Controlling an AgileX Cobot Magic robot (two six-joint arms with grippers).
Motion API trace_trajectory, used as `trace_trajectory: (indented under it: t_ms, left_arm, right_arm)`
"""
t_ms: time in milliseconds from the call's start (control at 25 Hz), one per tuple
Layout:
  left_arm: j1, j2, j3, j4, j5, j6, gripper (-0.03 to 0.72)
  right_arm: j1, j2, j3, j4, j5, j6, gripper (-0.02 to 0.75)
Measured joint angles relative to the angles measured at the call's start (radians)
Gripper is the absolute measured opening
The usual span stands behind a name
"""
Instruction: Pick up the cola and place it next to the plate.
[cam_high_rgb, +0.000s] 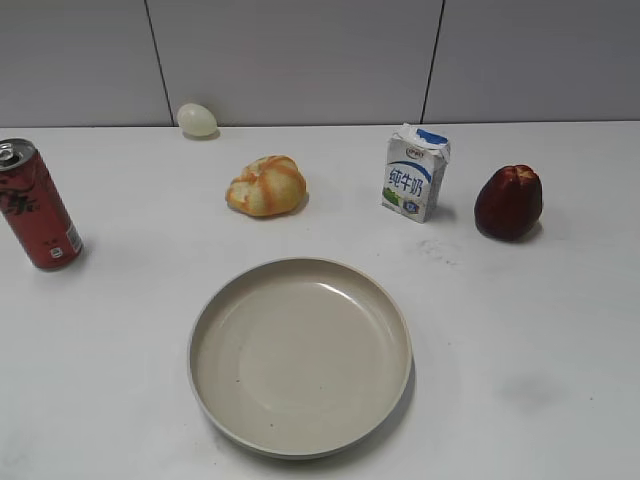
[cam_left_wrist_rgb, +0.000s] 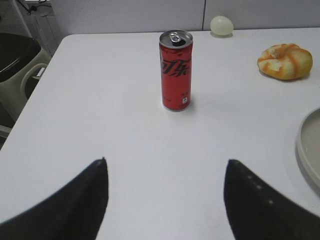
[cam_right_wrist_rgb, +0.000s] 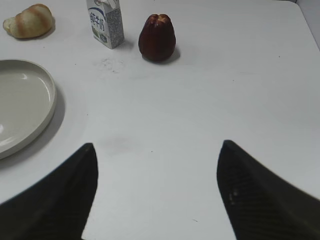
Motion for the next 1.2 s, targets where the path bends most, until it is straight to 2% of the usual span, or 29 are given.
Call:
trace_trajectory:
  t_ms: [1000,1200]
  left_arm:
    - [0.0,0.002,0.0,0.0,0.0,0.0,0.54]
    - [0.0,0.175,-0.022,0.001,-0.012,0.0,0.536]
  right_arm:
    - [0.0,0.0,0.0,0.0,0.0,0.0,0.594]
    - [0.0,0.0,0.0,0.0,0.0,0.0,0.594]
